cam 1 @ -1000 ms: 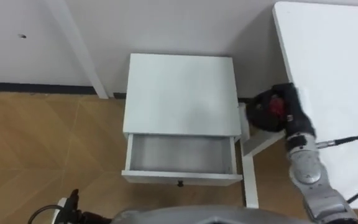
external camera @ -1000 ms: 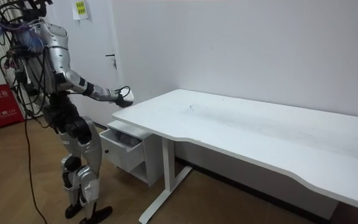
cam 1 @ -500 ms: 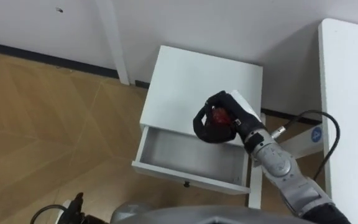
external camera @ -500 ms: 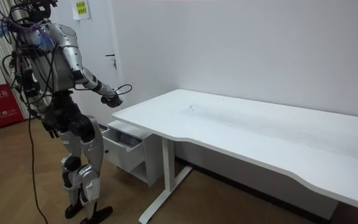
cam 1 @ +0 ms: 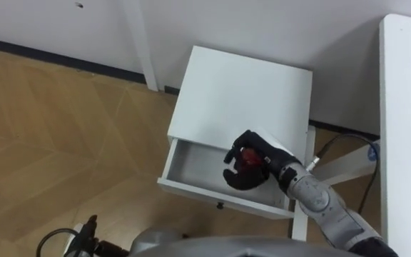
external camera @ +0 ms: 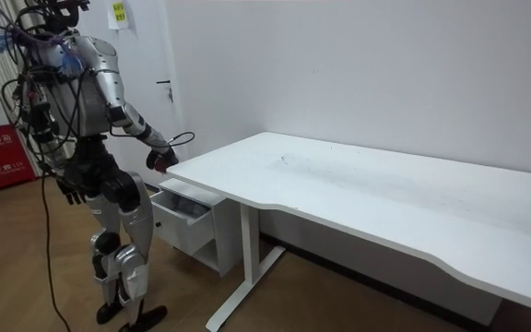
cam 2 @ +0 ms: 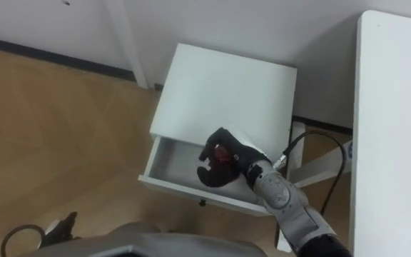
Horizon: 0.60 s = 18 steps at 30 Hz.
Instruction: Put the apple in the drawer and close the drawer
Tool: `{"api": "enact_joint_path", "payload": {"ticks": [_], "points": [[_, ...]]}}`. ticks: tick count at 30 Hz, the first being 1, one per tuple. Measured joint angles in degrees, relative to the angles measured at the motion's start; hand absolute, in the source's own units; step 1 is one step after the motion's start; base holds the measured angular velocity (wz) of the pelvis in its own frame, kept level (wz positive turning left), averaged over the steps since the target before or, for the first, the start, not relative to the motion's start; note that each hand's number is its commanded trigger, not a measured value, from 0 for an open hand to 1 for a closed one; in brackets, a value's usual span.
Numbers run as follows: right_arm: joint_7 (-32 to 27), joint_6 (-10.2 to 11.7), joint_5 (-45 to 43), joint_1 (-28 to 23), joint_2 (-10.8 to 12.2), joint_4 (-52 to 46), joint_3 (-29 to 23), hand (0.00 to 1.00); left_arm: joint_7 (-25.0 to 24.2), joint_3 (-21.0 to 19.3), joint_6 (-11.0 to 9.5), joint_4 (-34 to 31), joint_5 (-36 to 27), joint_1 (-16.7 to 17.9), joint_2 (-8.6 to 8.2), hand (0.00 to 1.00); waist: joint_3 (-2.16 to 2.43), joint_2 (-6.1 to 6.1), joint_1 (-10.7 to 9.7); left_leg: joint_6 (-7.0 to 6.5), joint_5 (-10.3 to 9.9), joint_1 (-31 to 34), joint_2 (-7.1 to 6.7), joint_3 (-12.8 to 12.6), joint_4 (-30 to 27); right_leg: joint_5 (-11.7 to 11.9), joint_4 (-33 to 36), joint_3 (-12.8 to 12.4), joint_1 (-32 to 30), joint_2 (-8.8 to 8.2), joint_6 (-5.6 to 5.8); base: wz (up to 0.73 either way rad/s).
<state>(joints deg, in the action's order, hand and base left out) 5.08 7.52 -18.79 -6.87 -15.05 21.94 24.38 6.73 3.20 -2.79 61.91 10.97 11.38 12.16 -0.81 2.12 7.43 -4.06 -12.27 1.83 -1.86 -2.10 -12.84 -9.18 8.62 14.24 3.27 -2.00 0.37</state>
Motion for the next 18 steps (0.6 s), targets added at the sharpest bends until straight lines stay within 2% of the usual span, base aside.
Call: {"api": "enact_joint_path", "payload": {"ticks": [18], "points": [[0.05, 0.00, -1.53, -1.44, 0.05, 0.00, -0.87, 0.00, 0.50, -0.02, -0.01, -0.59, 0.00, -0.06, 0.00, 0.00, 0.24, -0.10, -0.88, 0.00, 0.00, 0.48, -0.02, -0.09, -0.91, 0.00, 0.03, 0.05, -0.03, 0.07, 0.00, 0.00]]}}
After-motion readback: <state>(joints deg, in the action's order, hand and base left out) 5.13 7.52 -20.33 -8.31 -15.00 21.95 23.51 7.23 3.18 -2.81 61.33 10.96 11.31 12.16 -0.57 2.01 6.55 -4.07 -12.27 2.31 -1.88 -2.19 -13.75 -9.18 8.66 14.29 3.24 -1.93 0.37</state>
